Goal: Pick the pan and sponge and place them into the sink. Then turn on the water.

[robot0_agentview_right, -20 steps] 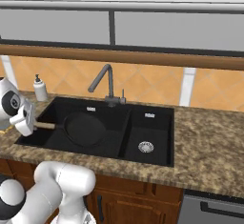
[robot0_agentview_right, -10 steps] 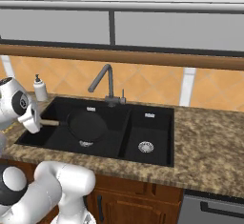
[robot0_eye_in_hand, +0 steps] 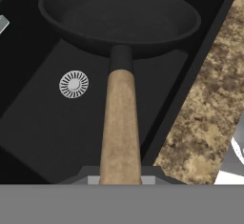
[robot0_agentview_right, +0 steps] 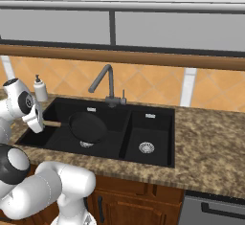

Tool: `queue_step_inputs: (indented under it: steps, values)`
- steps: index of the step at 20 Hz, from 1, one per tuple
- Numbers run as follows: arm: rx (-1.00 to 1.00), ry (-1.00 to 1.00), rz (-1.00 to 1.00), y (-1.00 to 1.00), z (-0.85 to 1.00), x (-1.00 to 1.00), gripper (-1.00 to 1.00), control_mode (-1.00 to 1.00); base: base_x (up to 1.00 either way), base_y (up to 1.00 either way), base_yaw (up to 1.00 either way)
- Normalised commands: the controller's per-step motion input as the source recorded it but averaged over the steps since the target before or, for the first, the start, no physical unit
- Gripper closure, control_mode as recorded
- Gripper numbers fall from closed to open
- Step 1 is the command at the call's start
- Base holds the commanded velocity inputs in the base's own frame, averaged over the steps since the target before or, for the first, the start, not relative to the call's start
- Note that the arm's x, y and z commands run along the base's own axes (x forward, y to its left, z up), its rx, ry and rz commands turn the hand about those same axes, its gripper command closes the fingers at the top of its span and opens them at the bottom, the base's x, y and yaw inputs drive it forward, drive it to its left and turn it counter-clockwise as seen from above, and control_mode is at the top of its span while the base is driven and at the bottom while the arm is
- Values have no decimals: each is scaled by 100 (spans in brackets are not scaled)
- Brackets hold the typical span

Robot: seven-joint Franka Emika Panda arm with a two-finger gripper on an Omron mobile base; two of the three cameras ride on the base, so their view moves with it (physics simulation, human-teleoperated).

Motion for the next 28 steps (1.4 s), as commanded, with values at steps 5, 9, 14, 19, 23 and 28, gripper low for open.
queue_step_inputs:
  steps: [5, 9, 14, 19, 23, 28]
  values:
    - [0, 0, -3, 2, -26, 0, 100, -100, 0, 0, 0]
    - [0, 0, -4, 0, -29, 0, 100, -100, 0, 0, 0]
    - [0, 0, -3, 0, -31, -6, 100, -100, 0, 0, 0]
    - [0, 0, -10, -14, -20, 0, 100, -100, 0, 0, 0]
    - [0, 0, -11, -38, -21, 0, 100, -100, 0, 0, 0]
    - [4, 0, -10, -44, -28, 1, 100, -100, 0, 0, 0]
